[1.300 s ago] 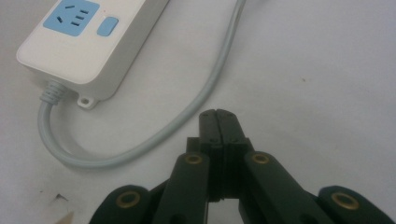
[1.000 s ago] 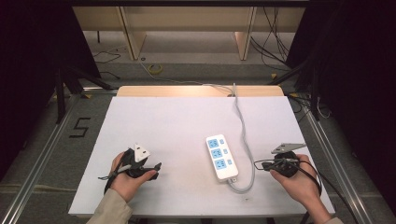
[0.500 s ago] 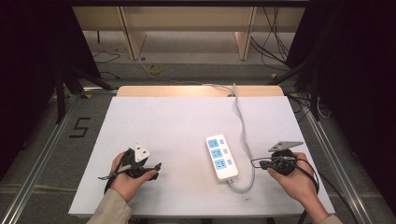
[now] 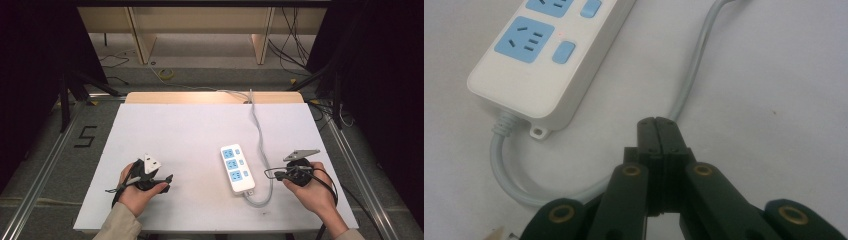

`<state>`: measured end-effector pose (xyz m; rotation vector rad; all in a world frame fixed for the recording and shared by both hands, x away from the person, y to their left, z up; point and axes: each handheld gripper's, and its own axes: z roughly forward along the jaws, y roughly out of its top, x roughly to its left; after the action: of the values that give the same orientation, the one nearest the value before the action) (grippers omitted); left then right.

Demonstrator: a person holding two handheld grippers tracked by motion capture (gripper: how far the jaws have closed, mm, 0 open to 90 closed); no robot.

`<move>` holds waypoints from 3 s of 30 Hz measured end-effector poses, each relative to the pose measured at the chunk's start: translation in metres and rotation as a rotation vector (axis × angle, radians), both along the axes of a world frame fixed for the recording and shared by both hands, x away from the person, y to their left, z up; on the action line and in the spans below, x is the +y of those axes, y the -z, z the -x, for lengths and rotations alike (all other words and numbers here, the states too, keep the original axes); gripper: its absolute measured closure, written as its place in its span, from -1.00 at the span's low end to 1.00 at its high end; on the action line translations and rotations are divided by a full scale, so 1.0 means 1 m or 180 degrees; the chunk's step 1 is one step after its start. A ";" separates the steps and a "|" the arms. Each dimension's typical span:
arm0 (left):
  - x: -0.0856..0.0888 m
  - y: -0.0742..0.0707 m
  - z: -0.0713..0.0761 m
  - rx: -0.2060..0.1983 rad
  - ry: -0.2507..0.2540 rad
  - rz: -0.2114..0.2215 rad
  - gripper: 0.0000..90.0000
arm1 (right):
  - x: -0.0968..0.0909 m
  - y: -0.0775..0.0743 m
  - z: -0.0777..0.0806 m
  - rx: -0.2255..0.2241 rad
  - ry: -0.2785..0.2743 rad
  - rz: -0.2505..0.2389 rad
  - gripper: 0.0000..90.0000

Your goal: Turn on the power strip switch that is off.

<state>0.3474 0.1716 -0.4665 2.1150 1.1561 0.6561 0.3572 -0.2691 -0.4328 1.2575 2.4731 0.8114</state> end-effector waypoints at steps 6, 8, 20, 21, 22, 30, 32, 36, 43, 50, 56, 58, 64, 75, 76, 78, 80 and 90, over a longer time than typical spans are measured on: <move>0.000 0.000 0.000 -0.0006 -0.0003 0.0001 -0.48 | 0.004 -0.001 -0.002 0.0005 -0.0014 0.0004 1.00; 0.000 0.000 0.000 -0.0003 -0.0008 0.0007 -0.48 | 0.005 -0.002 -0.002 0.0007 -0.0018 0.0004 1.00; 0.000 -0.001 0.000 -0.0015 -0.0022 0.0024 -0.48 | 0.011 -0.003 -0.004 0.0017 -0.0052 0.0006 1.00; 0.000 -0.001 0.000 -0.0015 -0.0023 0.0024 -0.48 | 0.012 -0.003 -0.005 0.0014 -0.0058 0.0010 1.00; 0.000 -0.001 0.000 -0.0014 -0.0022 0.0024 -0.48 | 0.013 -0.004 -0.005 0.0016 -0.0060 0.0012 1.00; 0.001 -0.001 0.000 -0.0011 -0.0025 0.0015 -0.48 | 0.017 -0.005 -0.007 0.0025 -0.0082 0.0014 1.00; 0.001 -0.001 0.000 -0.0007 -0.0025 0.0016 -0.48 | 0.019 -0.005 -0.007 0.0036 -0.0087 0.0014 1.00; 0.001 -0.001 0.000 -0.0011 -0.0025 0.0031 -0.48 | 0.021 -0.005 -0.008 0.0029 -0.0109 0.0023 1.00; 0.000 -0.001 0.000 -0.0003 -0.0026 0.0039 -0.48 | 0.025 -0.007 -0.009 0.0018 -0.0120 0.0025 1.00; 0.000 -0.001 0.000 -0.0003 -0.0030 0.0045 -0.48 | 0.029 -0.008 -0.011 0.0027 -0.0150 0.0031 1.00; 0.000 -0.001 0.000 -0.0004 -0.0028 0.0045 -0.49 | 0.032 -0.009 -0.012 0.0018 -0.0165 0.0036 1.00; 0.000 -0.001 0.000 -0.0005 -0.0030 0.0047 -0.49 | 0.033 -0.010 -0.012 0.0018 -0.0175 0.0031 1.00; 0.000 -0.001 0.000 0.0000 -0.0031 0.0054 -0.49 | 0.036 -0.012 -0.014 0.0006 -0.0186 0.0027 1.00; -0.001 -0.001 0.000 0.0001 -0.0026 0.0066 -0.49 | 0.039 -0.012 -0.016 0.0026 -0.0201 0.0044 1.00; -0.001 -0.001 0.000 0.0002 -0.0025 0.0064 -0.49 | 0.039 -0.012 -0.016 0.0036 -0.0197 0.0043 1.00; -0.001 -0.001 0.000 0.0003 -0.0024 0.0065 -0.49 | 0.040 -0.013 -0.018 0.0029 -0.0202 0.0044 1.00; -0.001 -0.001 0.000 0.0001 -0.0026 0.0072 -0.49 | 0.041 -0.013 -0.018 0.0035 -0.0205 0.0045 1.00; -0.001 -0.001 0.000 0.0001 -0.0025 0.0072 -0.49 | 0.046 -0.015 -0.021 0.0060 -0.0230 0.0055 1.00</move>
<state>0.3472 0.1708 -0.4658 2.0926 1.1672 0.6433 0.3780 -0.2233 -0.4182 1.1813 2.5482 0.7977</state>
